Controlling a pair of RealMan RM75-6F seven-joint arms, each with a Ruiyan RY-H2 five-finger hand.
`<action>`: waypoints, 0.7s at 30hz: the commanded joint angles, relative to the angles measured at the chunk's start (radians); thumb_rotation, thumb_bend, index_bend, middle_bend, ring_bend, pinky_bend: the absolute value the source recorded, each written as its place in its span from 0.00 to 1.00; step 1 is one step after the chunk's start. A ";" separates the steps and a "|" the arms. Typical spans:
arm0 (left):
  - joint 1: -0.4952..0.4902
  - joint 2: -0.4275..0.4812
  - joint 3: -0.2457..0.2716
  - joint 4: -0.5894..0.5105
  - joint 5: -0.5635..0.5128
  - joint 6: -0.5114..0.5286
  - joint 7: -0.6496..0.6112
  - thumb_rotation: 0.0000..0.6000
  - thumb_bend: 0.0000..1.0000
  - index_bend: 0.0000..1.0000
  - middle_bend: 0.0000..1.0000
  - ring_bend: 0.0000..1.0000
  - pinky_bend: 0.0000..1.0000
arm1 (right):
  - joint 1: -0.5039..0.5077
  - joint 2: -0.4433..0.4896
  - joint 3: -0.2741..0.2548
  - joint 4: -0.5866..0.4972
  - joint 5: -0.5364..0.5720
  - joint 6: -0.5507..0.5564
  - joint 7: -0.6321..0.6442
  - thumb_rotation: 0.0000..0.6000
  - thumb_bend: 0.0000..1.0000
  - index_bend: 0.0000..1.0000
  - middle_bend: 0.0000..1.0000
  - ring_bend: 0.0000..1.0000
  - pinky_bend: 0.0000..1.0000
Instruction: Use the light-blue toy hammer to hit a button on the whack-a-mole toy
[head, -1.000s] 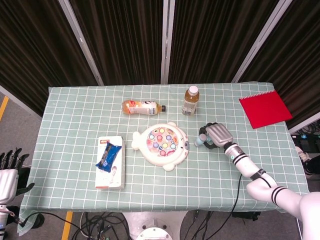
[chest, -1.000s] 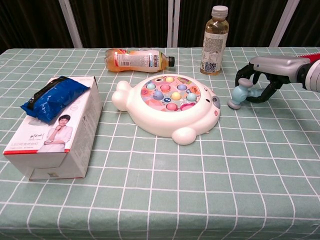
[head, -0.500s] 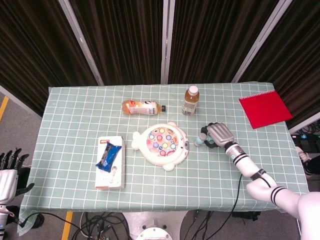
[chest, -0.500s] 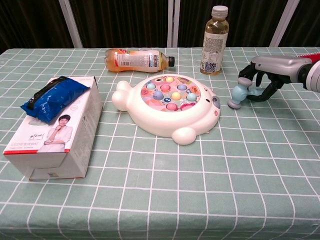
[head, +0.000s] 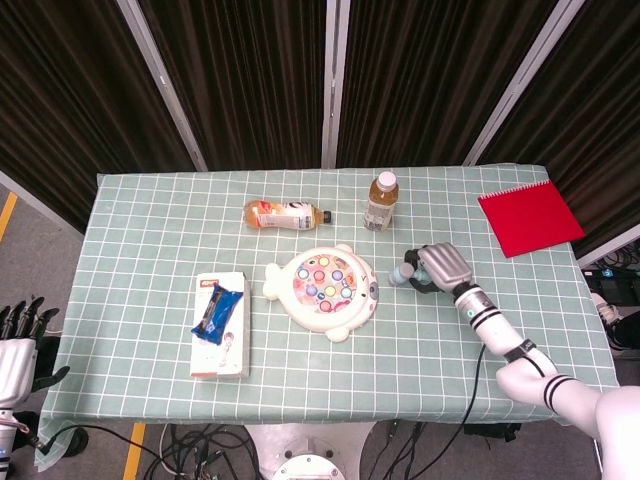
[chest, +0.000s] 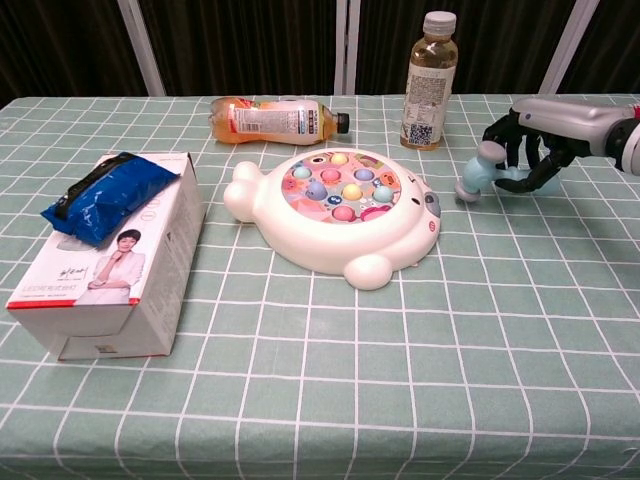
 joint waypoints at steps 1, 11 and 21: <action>0.000 0.000 0.001 -0.001 0.003 0.001 -0.003 1.00 0.00 0.17 0.07 0.00 0.00 | -0.007 0.040 0.001 -0.041 -0.027 0.048 0.015 1.00 0.42 0.70 0.61 0.48 0.59; 0.000 0.006 0.003 -0.005 0.014 0.006 -0.004 1.00 0.00 0.17 0.07 0.00 0.00 | 0.012 0.202 0.014 -0.311 -0.093 0.125 -0.066 1.00 0.48 0.74 0.64 0.51 0.62; 0.002 0.006 0.006 -0.003 0.018 0.007 -0.016 1.00 0.00 0.17 0.07 0.00 0.00 | 0.155 0.184 0.064 -0.416 0.032 -0.117 -0.283 1.00 0.49 0.74 0.65 0.51 0.63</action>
